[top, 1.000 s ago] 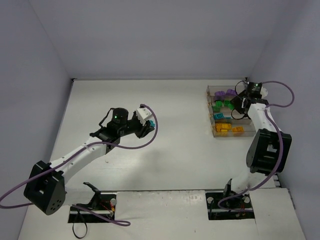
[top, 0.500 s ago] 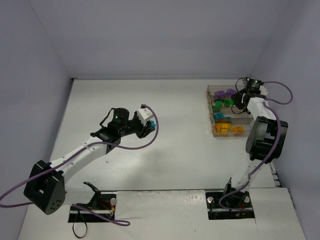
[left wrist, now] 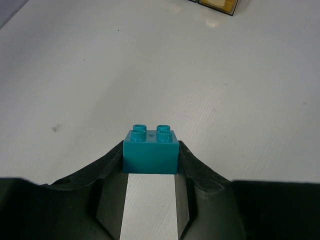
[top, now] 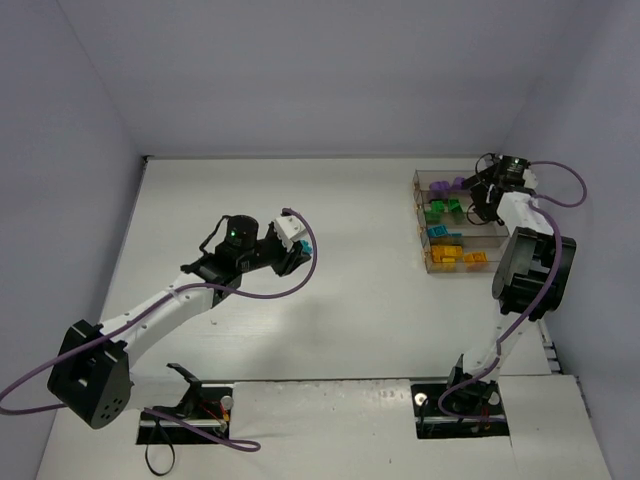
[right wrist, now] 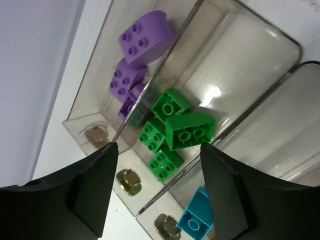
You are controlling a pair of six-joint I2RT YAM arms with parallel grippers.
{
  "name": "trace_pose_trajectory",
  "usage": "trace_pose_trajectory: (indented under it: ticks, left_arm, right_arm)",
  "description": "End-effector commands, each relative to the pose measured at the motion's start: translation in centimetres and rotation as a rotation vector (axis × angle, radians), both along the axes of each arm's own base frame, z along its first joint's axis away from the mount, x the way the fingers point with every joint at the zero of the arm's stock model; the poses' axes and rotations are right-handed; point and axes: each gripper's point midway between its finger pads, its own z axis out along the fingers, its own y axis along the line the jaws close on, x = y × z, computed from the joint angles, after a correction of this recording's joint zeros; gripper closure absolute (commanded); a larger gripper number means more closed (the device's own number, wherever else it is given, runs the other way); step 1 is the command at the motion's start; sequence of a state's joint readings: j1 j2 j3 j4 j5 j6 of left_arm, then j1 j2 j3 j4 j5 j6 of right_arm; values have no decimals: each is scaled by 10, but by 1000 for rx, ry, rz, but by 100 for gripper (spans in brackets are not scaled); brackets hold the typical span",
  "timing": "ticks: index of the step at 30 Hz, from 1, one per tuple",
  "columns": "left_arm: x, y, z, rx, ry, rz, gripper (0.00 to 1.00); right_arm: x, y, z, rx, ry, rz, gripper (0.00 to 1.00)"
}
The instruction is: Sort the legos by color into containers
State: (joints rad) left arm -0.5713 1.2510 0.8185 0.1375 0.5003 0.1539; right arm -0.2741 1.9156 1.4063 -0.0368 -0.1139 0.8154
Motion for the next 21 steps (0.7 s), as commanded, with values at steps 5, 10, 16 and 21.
trace_pose_trajectory:
  ticks: [5,10,16,21]
  left_arm:
    - [-2,-13,31,-67,-112,-76,94]
    - [-2,-19,41,-79,-134,-112,94]
    - [1,-21,42,-69,-132,-122,93]
    - [2,-21,48,-69,-146,-119,93]
  right_arm:
    - [12,74,105,-8,-326,417,42]
    - [-32,190,138,-9,-445,870,42]
    - [-115,314,147,126,-504,1287,37]
    - [-163,364,140,200,-478,1436,36]
